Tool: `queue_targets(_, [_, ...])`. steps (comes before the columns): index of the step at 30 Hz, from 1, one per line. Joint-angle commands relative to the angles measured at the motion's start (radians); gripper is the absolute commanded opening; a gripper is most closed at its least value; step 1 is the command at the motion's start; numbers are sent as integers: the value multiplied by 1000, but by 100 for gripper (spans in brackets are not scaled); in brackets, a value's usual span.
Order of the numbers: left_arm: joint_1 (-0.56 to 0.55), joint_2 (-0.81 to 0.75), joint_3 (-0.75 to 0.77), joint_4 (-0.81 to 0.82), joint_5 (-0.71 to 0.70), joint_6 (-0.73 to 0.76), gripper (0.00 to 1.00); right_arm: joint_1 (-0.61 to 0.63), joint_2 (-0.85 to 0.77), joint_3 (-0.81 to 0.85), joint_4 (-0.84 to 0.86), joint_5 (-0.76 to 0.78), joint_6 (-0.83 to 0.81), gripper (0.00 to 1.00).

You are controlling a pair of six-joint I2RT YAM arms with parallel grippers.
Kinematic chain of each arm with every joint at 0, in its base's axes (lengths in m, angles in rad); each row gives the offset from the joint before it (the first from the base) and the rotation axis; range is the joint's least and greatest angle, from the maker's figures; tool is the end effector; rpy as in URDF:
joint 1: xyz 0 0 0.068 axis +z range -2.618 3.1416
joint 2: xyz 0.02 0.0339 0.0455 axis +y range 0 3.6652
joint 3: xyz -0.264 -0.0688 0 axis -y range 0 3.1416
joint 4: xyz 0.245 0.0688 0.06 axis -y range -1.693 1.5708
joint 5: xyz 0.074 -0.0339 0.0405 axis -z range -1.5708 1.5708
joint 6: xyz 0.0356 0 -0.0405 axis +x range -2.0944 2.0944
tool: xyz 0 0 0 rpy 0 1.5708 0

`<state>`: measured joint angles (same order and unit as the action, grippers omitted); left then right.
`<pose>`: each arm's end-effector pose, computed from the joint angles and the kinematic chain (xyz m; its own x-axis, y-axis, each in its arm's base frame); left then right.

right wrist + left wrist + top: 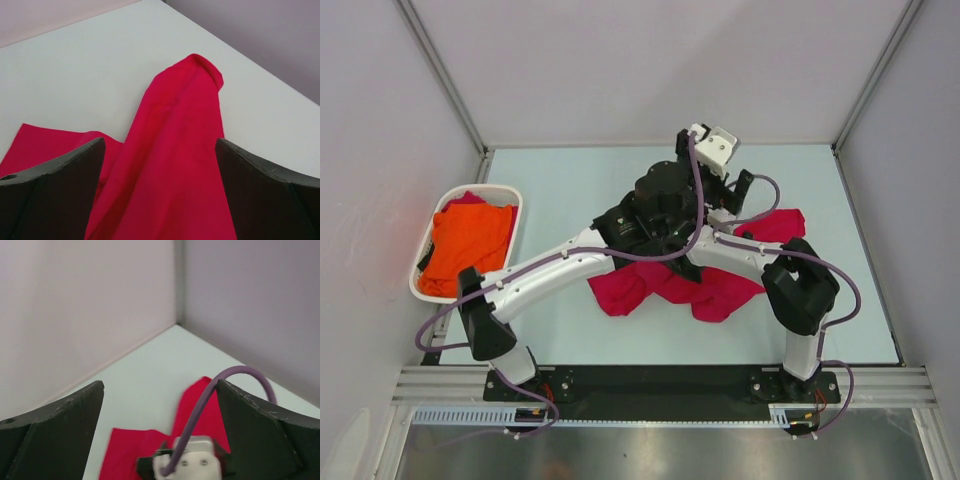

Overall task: Fold and stack the t-shirts
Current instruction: Flatten out the tshirt

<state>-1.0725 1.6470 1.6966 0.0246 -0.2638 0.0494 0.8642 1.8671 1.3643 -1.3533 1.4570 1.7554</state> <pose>0.1945 -0.3380 0.4568 0.0711 -0.0310 -0.9970 0.7211 0.6922 0.0299 0.2338 0.2194 0.2256 -0.1490 -0.0026 -0.9888 0.6616 0.7429 -0.1017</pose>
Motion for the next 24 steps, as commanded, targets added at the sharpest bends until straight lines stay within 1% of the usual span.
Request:
queue_targets(1, [19, -12, 0, 107, -570, 252, 100, -10, -68, -22, -158, 218, 62, 97])
queue_targets(3, [55, 11, 20, 185, -696, 328, 100, -20, -72, -33, -156, 218, 65, 97])
queue_targets(4, [72, 31, 32, 186, -768, 361, 100, -24, -71, -37, -156, 220, 67, 97])
queue_targets(5, [88, 40, 49, 193, -807, 374, 100, -28, -71, -44, -156, 221, 70, 97])
queue_targets(6, [127, 46, 49, 192, -837, 388, 100, -37, -68, -50, -156, 221, 70, 97])
queue_targets(8, [166, 47, 37, 169, -856, 374, 100, -50, -69, -59, -156, 223, 70, 97])
queue_targets(9, [205, 37, 31, 143, -856, 321, 100, -59, -72, -68, -156, 223, 72, 97])
queue_targets(10, [224, 30, 19, 67, -827, 281, 100, -63, -74, -74, -156, 223, 75, 97])
queue_targets(11, [265, 19, 11, 25, -806, 238, 100, -70, -75, -80, -156, 224, 78, 97])
queue_targets(12, [285, -2, -1, -10, -783, 160, 100, -85, -77, -94, -156, 224, 88, 97])
queue_targets(13, [307, -12, -26, -75, -740, 129, 100, -93, -77, -99, -156, 223, 90, 97])
queue_targets(14, [344, -19, -38, -101, -726, 100, 100, -102, -78, -103, -156, 226, 92, 97])
queue_targets(17, [397, -13, -66, -187, -689, 25, 100, -132, -75, -122, -156, 223, 101, 97])
queue_targets(18, [408, -6, -64, -254, -675, 8, 100, -145, -71, -122, -158, 217, 102, 97])
queue_targets(21, [430, 28, -69, -343, -646, -39, 100, -148, -51, -110, -156, 207, 82, 97])
queue_targets(22, [430, 34, -83, -359, -640, -42, 100, -149, -45, -100, -156, 203, 70, 97])
queue_targets(24, [430, 42, -107, -385, -608, -95, 100, -149, -36, -108, -158, 191, 76, 97])
